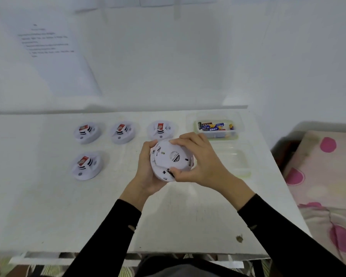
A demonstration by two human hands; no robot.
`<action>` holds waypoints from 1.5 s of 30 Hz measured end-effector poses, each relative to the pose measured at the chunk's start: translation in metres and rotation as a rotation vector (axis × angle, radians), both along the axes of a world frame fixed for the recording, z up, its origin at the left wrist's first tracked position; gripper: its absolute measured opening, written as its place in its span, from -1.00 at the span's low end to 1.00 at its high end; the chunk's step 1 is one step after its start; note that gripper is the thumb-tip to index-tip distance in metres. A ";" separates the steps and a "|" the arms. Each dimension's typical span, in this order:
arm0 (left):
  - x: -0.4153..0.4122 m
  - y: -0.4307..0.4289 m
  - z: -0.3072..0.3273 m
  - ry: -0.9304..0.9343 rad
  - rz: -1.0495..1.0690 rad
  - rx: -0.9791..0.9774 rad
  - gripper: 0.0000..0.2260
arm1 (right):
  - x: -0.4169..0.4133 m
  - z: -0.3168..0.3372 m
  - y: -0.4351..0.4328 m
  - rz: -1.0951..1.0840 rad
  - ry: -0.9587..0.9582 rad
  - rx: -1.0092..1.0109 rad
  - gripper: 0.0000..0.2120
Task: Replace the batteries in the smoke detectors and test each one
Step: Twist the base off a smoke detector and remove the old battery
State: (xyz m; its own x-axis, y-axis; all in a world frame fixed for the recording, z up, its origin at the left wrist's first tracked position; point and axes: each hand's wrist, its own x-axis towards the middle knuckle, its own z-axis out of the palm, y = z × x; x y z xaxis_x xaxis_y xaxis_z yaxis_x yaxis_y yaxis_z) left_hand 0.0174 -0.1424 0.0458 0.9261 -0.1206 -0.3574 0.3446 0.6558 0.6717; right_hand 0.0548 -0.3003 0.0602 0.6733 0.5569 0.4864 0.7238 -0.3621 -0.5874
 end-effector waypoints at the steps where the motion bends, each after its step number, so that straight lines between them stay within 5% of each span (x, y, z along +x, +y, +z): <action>1: 0.000 0.002 0.000 0.022 -0.012 0.006 -0.49 | 0.002 0.001 -0.002 0.008 -0.003 -0.005 -0.40; 6: 0.005 0.017 -0.002 0.031 0.065 -0.025 -0.52 | 0.000 0.001 -0.020 -0.019 0.186 0.113 -0.40; 14: 0.011 0.033 -0.021 0.004 0.162 -0.245 -0.51 | -0.041 -0.081 -0.043 0.093 0.282 -0.247 -0.37; 23: 0.012 0.021 -0.020 0.008 0.110 -0.248 -0.50 | -0.036 -0.103 -0.046 0.078 0.349 -0.309 -0.30; 30: 0.016 0.012 -0.019 -0.033 0.082 -0.171 -0.37 | -0.021 -0.042 -0.015 -0.171 0.027 0.174 -0.81; 35: 0.019 0.002 -0.014 -0.052 0.120 -0.168 -0.53 | -0.003 -0.024 0.003 -0.337 -0.010 0.085 -0.85; 45: 0.025 -0.015 -0.003 -0.079 0.192 -0.184 -0.48 | 0.010 -0.015 0.020 -0.569 -0.136 -0.140 -0.82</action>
State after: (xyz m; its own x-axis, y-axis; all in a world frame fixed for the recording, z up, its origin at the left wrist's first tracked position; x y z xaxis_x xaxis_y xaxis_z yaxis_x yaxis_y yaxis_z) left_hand 0.0428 -0.1569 0.0424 0.9624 0.0036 -0.2718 0.1537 0.8175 0.5551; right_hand 0.0652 -0.2807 0.0449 0.8212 0.1924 0.5373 0.4589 -0.7823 -0.4213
